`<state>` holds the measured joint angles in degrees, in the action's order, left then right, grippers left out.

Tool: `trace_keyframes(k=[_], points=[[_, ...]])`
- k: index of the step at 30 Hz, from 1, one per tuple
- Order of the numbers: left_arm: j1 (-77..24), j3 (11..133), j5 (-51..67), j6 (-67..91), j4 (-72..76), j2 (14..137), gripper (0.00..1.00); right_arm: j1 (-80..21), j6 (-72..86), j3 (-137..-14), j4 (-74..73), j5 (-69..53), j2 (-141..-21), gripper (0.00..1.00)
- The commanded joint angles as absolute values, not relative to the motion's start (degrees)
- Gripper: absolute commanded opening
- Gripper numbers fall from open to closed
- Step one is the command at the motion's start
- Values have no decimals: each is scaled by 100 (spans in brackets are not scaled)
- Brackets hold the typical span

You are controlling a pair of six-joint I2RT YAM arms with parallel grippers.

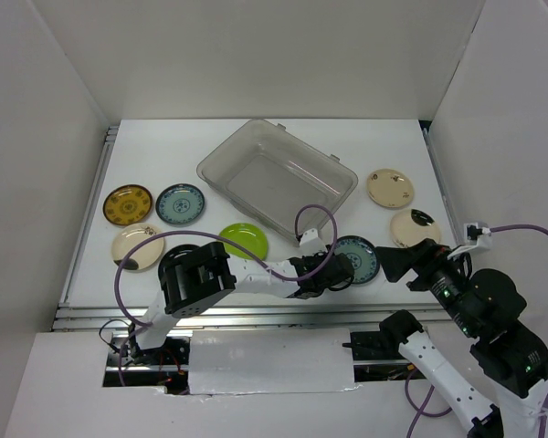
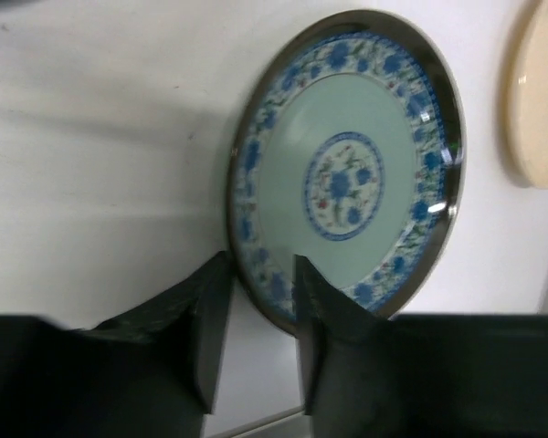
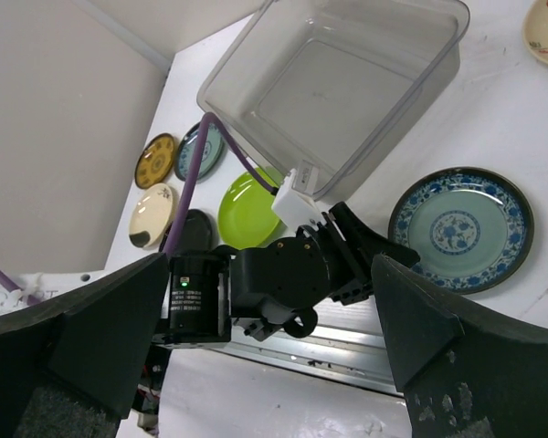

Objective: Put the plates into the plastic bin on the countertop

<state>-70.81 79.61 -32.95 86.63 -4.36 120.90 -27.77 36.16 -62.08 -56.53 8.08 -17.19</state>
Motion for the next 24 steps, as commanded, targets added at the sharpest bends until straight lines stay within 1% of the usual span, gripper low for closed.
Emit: trace_keyframes(k=[1, 4, 6, 8, 10, 15, 20, 23, 24], points=[[-7075, 7937, -3384, 8815, -1212, 12401, 43, -2760, 3612, -6407, -5291, 721, -1644, 100], [-7075, 7840, -3401, 8894, -1257, 12331, 32, -2751, 3612, -6425, -5300, 721, -1644, 100], [-7066, 7770, -3419, 8947, -1239, 12261, 22, -2751, 3612, -6425, -5291, 703, -1644, 100], [-7066, 7726, -3471, 8974, -1274, 12217, 20, -2742, 3621, -6425, -5282, 686, -1643, 100], [-7040, 7717, -3480, 9000, -1301, 12173, 13, -2734, 3612, -6416, -5273, 677, -1635, 100], [-7040, 7760, -3524, 8851, -1257, 12059, 0, -2733, 3612, -6425, -5309, 703, -1617, 100], [-7066, 7831, -3533, 8570, -1196, 11848, 0, -2742, 3586, -6477, -5387, 773, -1600, 100], [-7163, 7647, -3577, 8113, -827, 11357, 0, -2742, 3577, -6548, -5432, 861, -1582, 100], [-7172, 7629, -3516, 7747, -704, 11112, 0, -2742, 3577, -6591, -5466, 896, -1582, 100]])
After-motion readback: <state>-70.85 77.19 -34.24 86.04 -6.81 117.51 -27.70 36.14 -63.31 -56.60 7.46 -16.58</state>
